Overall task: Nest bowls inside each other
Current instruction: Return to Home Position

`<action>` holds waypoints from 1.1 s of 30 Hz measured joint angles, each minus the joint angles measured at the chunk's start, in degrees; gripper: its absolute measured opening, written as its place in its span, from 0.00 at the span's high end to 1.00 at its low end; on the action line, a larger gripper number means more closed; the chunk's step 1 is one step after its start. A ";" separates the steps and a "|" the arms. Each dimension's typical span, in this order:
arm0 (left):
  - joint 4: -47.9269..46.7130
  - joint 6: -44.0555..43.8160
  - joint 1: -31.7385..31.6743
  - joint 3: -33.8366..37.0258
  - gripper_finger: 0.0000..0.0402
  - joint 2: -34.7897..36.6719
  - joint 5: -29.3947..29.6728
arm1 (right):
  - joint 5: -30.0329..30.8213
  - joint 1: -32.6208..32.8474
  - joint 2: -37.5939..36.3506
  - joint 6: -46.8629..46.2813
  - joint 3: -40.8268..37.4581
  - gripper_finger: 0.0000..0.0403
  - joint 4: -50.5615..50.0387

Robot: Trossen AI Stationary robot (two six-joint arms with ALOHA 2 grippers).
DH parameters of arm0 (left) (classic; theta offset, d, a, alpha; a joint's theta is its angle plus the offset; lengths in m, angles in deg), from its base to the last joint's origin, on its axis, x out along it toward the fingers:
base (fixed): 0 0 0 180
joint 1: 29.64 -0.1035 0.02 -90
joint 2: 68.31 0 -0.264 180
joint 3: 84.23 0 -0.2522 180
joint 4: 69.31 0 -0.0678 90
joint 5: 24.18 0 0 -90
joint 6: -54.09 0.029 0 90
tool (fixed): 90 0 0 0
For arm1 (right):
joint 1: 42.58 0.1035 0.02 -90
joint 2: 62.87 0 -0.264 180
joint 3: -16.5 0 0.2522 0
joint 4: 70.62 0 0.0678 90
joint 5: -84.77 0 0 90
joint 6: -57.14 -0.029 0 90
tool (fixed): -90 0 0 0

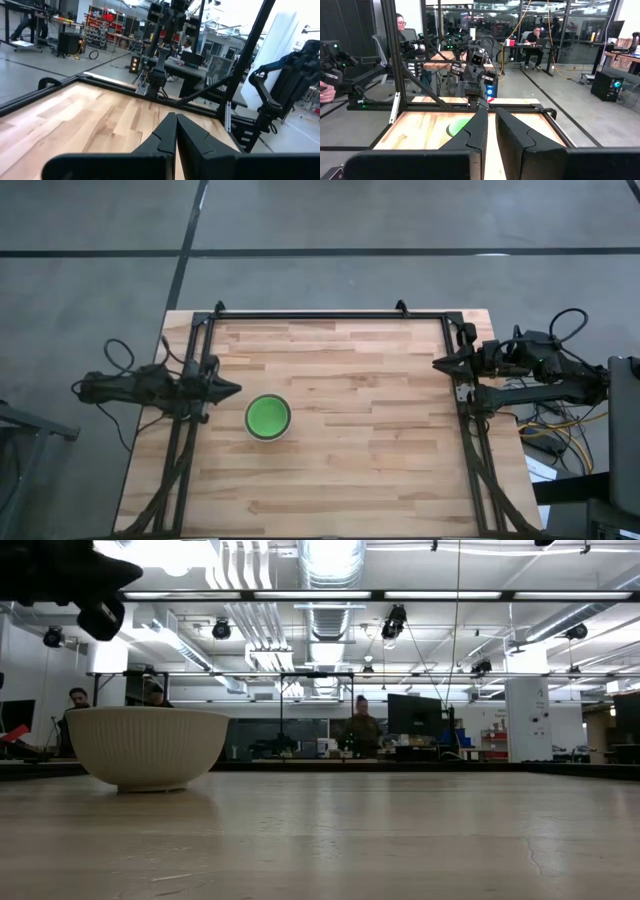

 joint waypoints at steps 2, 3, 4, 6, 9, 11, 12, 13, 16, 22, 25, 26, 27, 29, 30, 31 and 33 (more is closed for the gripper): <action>0.25 -0.07 0.00 0.81 0.96 0.37 0.14 | 0.00 0.00 0.02 0.00 0.00 0.92 0.00; 0.31 -0.09 0.00 1.17 0.96 0.54 0.31 | 0.00 0.02 0.02 0.00 -0.02 0.92 0.00; 0.35 -0.09 0.00 1.61 0.96 0.69 0.45 | 0.00 0.02 0.00 0.00 0.00 0.92 0.00; 0.48 -0.09 0.00 2.59 0.96 0.98 0.66 | 0.00 0.01 0.01 0.01 -0.02 0.92 0.01; 0.93 -0.09 0.00 3.67 0.96 1.43 0.77 | 0.00 0.02 0.00 0.00 0.00 0.92 0.00; 0.86 -0.09 0.00 4.15 0.96 1.59 0.81 | 0.00 0.00 0.02 0.00 -0.02 0.92 0.00; 0.91 -0.09 0.00 4.32 0.96 1.62 0.81 | 0.00 0.01 0.00 0.01 -0.01 0.92 0.00; 1.04 -0.08 0.00 4.49 0.96 1.72 0.81 | 0.00 0.02 0.01 0.00 0.00 0.92 0.00; 1.13 -0.07 0.00 4.88 0.96 1.86 0.80 | 0.00 0.00 0.02 0.00 0.00 0.92 0.00; 1.02 -0.07 -0.02 5.89 0.96 1.91 0.79 | 0.00 0.02 0.01 0.00 -0.01 0.92 0.00; 1.31 -0.04 -0.02 6.62 0.96 2.04 0.78 | 0.00 0.00 0.01 0.00 -0.01 0.92 0.00; 1.29 -0.07 -0.02 6.82 0.96 2.06 0.80 | 0.00 0.00 0.00 0.00 0.00 0.92 0.00; 1.39 -0.07 -0.02 7.07 0.96 2.06 0.82 | 0.00 0.00 0.02 0.00 0.00 0.92 0.00; 1.33 -0.07 -0.02 7.67 0.96 2.10 0.88 | 0.00 0.02 0.02 0.00 -0.01 0.92 0.00; 1.28 -0.07 -0.02 7.92 0.96 2.10 0.90 | 0.00 0.01 0.01 0.01 -0.01 0.92 0.00; 1.42 -0.09 -0.02 8.18 0.96 2.10 1.01 | 0.00 0.00 0.00 0.00 0.00 0.92 0.00; 1.48 -0.43 -0.02 8.69 0.96 2.10 1.65 | 0.00 0.00 0.00 0.00 0.00 0.92 0.00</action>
